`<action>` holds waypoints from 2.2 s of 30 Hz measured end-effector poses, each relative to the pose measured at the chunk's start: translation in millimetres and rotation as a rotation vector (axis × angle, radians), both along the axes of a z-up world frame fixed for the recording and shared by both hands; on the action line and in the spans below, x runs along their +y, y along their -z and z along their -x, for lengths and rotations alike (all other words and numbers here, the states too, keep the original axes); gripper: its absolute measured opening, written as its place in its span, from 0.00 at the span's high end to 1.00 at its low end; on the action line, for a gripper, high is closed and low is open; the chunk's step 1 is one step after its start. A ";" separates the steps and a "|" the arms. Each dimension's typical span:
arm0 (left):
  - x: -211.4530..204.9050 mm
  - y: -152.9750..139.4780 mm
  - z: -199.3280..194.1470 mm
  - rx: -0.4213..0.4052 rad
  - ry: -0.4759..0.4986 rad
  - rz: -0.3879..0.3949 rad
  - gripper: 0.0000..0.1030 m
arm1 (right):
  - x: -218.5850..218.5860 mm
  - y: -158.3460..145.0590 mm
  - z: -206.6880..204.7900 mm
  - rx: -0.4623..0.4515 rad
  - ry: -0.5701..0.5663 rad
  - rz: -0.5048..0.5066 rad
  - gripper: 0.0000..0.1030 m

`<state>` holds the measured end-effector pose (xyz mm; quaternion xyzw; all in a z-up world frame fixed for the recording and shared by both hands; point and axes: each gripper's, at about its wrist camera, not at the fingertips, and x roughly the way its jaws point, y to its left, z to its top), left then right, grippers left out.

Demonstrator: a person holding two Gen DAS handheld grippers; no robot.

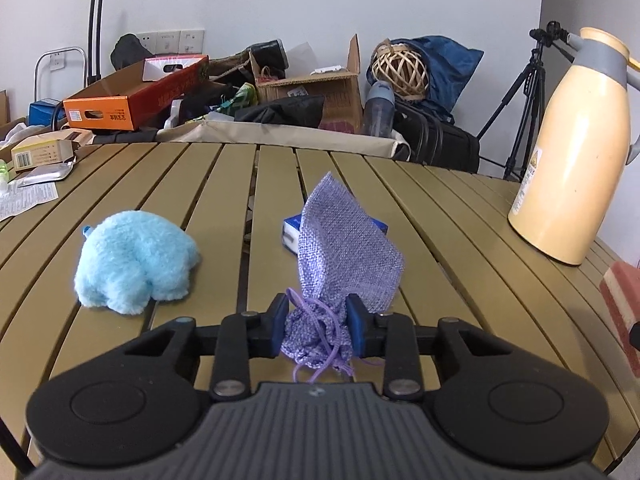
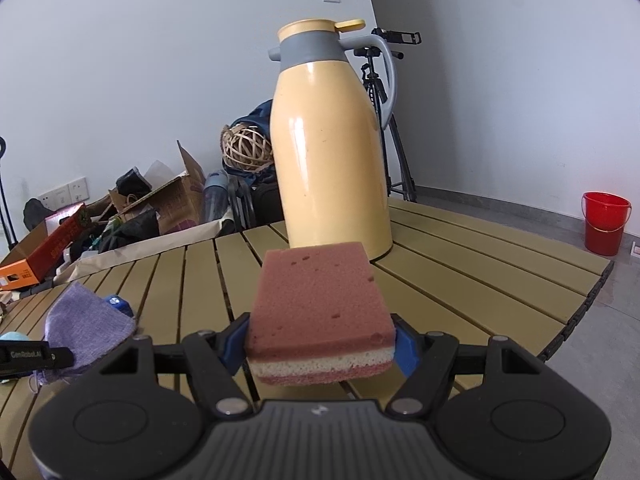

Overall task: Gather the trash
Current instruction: 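Close left gripper on the lilac drawstring pouch and lift it, then carry the pouch and pink sponge off the table toward the black bin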

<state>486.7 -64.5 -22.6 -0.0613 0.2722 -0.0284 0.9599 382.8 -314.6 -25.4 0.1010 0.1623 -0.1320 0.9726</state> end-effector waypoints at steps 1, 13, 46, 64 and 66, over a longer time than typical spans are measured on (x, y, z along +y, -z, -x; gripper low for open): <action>0.3 -0.7 1.1 -0.005 -0.002 0.001 0.71 | 0.7 -0.5 0.2 -0.003 -0.003 0.000 0.32; 4.3 -20.4 25.4 -0.080 -0.010 0.011 0.73 | 2.5 -6.6 6.3 -0.031 -0.027 -0.024 0.32; 45.7 -56.7 178.0 -0.155 -0.010 0.030 0.73 | 58.1 -32.9 87.2 -0.107 -0.206 -0.018 0.32; 71.2 -55.9 259.2 -0.117 -0.003 -0.050 0.73 | 94.9 -22.3 155.7 -0.049 -0.287 -0.031 0.32; 73.3 -55.7 267.4 -0.113 -0.002 -0.055 0.73 | 98.0 -19.9 164.4 -0.047 -0.292 -0.027 0.32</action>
